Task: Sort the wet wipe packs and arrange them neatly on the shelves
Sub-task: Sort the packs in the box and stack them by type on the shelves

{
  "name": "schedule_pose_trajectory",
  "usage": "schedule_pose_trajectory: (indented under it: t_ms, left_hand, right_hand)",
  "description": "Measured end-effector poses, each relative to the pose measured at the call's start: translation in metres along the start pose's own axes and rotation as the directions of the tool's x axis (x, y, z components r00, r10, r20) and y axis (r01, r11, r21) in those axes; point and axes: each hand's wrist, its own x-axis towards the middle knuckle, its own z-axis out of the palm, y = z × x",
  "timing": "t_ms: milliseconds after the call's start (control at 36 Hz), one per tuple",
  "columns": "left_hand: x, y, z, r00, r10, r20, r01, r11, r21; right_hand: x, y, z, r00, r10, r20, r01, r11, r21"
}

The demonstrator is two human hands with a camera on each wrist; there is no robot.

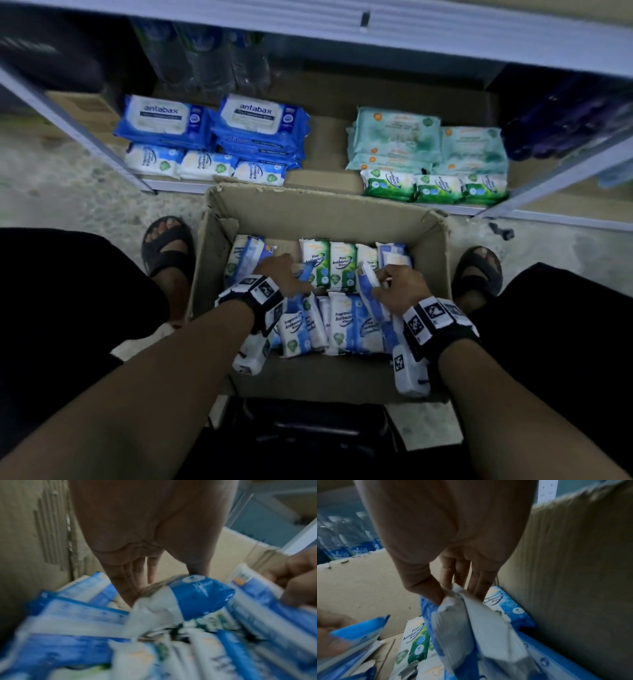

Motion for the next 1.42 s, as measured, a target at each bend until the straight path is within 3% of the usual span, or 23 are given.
schedule_pose_trajectory:
  t_ms: [167, 250, 444, 667, 861, 972, 1083, 1139, 1222, 1305, 1361, 1417]
  left_hand:
    - [-0.017, 0.041, 0.026, 0.994, 0.064, -0.083, -0.077, 0.984, -0.159]
    - [-0.022, 0.060, 0.039, 0.995, 0.095, -0.016, -0.096, 0.959, -0.267]
    - [-0.023, 0.091, 0.059, 0.960, 0.107, 0.259, -0.058, 0.980, -0.190]
    - [-0.027, 0.091, 0.050, 0.960, 0.151, 0.234, -0.179, 0.978, 0.103]
    - [-0.039, 0.066, 0.030, 0.987, 0.140, 0.076, -0.152, 0.968, 0.200]
    - [-0.054, 0.049, 0.011, 0.990, 0.139, 0.006, -0.137, 0.968, 0.211]
    - [-0.069, 0.026, -0.010, 0.982, 0.080, -0.172, -0.050, 0.984, 0.171]
    - [-0.081, 0.013, -0.023, 0.950, 0.070, -0.303, -0.003, 0.976, 0.218]
    - [-0.094, -0.016, -0.038, 0.819, 0.109, -0.563, 0.037, 0.969, 0.242]
    - [-0.102, -0.048, -0.046, 0.733, 0.064, -0.678, 0.075, 0.982, 0.173]
    - [-0.107, -0.063, -0.048, 0.718, -0.008, -0.696, 0.070, 0.996, 0.061]
    - [-0.110, -0.076, -0.047, 0.760, -0.144, -0.634, 0.100, 0.989, -0.106]
  right_hand:
    - [-0.020, 0.015, 0.005, 0.993, -0.002, 0.116, 0.028, 0.975, -0.222]
    - [-0.029, 0.028, 0.007, 0.989, 0.003, 0.148, 0.044, 0.949, -0.311]
    - [-0.040, 0.051, 0.001, 0.992, -0.007, 0.126, 0.045, 0.953, -0.299]
    - [-0.040, 0.059, -0.003, 0.998, -0.019, 0.062, 0.028, 0.988, -0.154]
    - [-0.031, 0.035, 0.004, 0.993, -0.117, -0.018, 0.116, 0.992, -0.049]
    - [-0.018, 0.009, 0.010, 0.983, -0.174, 0.050, 0.175, 0.984, -0.019]
    - [-0.006, -0.019, 0.023, 0.969, -0.218, 0.115, 0.224, 0.974, -0.041]
    - [-0.002, -0.032, 0.031, 0.959, -0.251, 0.133, 0.259, 0.965, -0.046]
    - [0.005, -0.052, 0.043, 0.947, -0.275, 0.167, 0.291, 0.954, -0.075]
    - [0.017, -0.069, 0.056, 0.933, -0.277, 0.228, 0.298, 0.953, -0.063]
    - [0.023, -0.077, 0.066, 0.925, -0.278, 0.260, 0.302, 0.952, -0.055]
    - [0.027, -0.084, 0.077, 0.910, -0.280, 0.306, 0.312, 0.948, -0.063]
